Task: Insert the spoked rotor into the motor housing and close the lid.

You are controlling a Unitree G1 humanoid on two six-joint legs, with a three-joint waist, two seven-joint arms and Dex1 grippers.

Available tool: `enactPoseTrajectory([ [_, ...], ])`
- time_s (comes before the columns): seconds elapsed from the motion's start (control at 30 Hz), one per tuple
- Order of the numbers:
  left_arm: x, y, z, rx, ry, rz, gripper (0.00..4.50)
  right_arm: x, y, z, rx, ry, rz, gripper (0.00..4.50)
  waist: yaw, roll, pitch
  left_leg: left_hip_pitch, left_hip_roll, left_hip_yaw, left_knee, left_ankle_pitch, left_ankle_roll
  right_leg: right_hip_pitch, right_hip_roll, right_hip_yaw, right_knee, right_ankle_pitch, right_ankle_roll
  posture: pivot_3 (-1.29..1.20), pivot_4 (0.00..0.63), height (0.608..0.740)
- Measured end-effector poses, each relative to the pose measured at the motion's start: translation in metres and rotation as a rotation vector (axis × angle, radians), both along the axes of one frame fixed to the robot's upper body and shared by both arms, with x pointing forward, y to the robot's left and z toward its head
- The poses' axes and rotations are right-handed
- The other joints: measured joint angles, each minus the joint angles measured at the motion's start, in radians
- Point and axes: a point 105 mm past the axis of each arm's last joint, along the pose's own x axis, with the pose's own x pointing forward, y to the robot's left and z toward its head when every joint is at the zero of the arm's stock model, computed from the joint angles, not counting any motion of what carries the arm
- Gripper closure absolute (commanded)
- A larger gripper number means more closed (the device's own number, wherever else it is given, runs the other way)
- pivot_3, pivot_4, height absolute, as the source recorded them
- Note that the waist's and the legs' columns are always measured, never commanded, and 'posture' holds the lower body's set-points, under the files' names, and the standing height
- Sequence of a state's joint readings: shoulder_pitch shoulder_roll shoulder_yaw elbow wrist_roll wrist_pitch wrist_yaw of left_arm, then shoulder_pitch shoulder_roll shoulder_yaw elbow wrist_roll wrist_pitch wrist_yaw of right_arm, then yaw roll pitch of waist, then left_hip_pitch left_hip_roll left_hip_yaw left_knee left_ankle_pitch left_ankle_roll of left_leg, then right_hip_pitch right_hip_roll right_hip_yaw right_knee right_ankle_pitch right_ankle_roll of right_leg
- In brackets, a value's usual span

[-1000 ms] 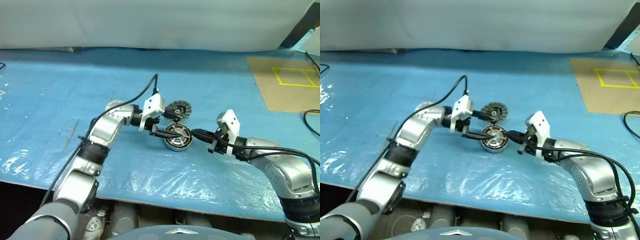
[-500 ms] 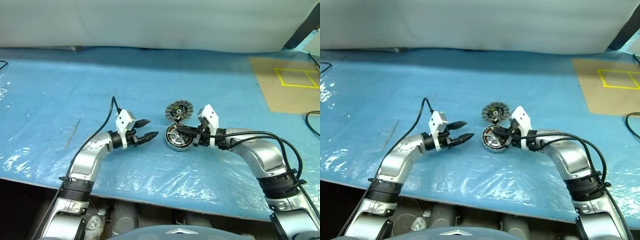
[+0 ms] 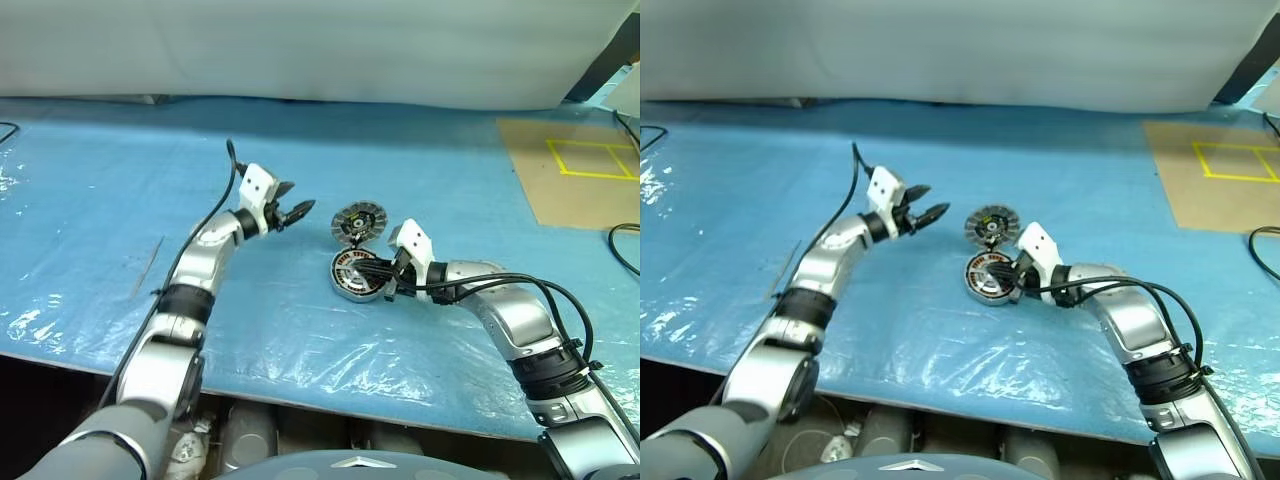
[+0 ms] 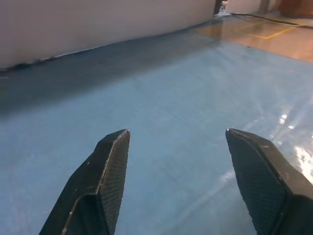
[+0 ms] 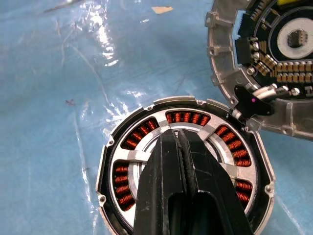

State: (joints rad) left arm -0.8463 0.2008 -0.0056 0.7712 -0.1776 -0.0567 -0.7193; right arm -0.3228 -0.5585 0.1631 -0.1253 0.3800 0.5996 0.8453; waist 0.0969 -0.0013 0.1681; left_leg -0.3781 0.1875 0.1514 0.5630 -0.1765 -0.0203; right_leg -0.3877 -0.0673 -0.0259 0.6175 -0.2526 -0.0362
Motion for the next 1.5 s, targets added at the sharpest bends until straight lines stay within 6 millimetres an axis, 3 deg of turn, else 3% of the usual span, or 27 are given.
enactPoseTrajectory([
  [0.1,0.009,-0.013,0.009,-0.007,-0.007,-0.033,1.22,-0.003,-0.001,0.018,0.065,0.005,0.0,4.5,-0.001,0.0,0.0,-0.007,-0.001,-0.001,0.001,0.0,0.0,-0.006,0.0,0.0,0.002,0.002,0.003,0.0,0.15,0.74],
  [0.2,0.006,-0.028,0.002,-0.003,0.025,-0.107,1.22,-0.012,-0.005,0.04,0.09,-0.036,0.016,4.5,0.003,0.0,0.0,-0.008,-0.001,-0.001,0.0,0.0,0.0,-0.007,0.0,-0.001,0.001,0.002,0.002,0.0,0.15,0.74],
  [0.27,0.001,-0.037,-0.003,-0.005,0.05,-0.167,1.22,-0.018,-0.011,0.043,0.089,-0.04,0.008,4.5,0.005,-0.001,0.001,-0.009,-0.001,-0.001,0.0,0.0,0.0,-0.007,0.0,-0.001,0.0,0.002,0.002,0.0,0.15,0.74],
  [0.47,-0.016,-0.066,-0.001,0.001,0.073,-0.38,1.22,-0.036,-0.038,0.015,0.036,0.066,-0.096,4.5,0.014,-0.003,0.002,-0.009,-0.002,-0.002,-0.001,-0.001,-0.001,-0.007,-0.001,-0.002,-0.001,0.002,0.003,0.0,0.15,0.74],
  [0.7,-0.042,-0.096,-0.001,0.089,0.068,-0.621,1.22,-0.048,-0.045,0.008,0.02,0.072,-0.161,4.5,0.012,-0.003,0.002,-0.004,-0.002,-0.001,-0.001,-0.002,-0.003,-0.003,-0.002,-0.002,-0.001,0.002,0.004,0.0,0.15,0.74],
  [0.97,-0.065,-0.101,-0.023,0.307,0.056,-0.821,1.22,-0.043,-0.059,0.016,0.007,0.037,-0.237,4.5,0.013,-0.003,0.002,-0.004,-0.003,-0.001,-0.002,0.0,0.0,-0.003,-0.004,-0.002,-0.002,0.002,0.004,0.0,0.15,0.74],
  [1.13,-0.082,-0.097,-0.049,0.395,0.083,-0.915,1.22,-0.045,-0.062,0.014,-0.002,0.045,-0.254,4.5,0.013,-0.003,0.002,-0.005,-0.003,-0.001,-0.002,0.0,0.0,-0.003,-0.004,-0.003,-0.002,0.003,0.004,0.0,0.15,0.74],
  [1.5,-0.09,-0.093,-0.055,0.422,-0.016,-0.94,1.22,-0.039,-0.057,0.027,0.018,0.016,-0.238,4.5,0.012,-0.003,0.002,0.0,-0.003,-0.001,-0.003,0.0,0.001,0.002,-0.006,-0.004,-0.004,0.0,0.0,0.0,0.15,0.74],
])
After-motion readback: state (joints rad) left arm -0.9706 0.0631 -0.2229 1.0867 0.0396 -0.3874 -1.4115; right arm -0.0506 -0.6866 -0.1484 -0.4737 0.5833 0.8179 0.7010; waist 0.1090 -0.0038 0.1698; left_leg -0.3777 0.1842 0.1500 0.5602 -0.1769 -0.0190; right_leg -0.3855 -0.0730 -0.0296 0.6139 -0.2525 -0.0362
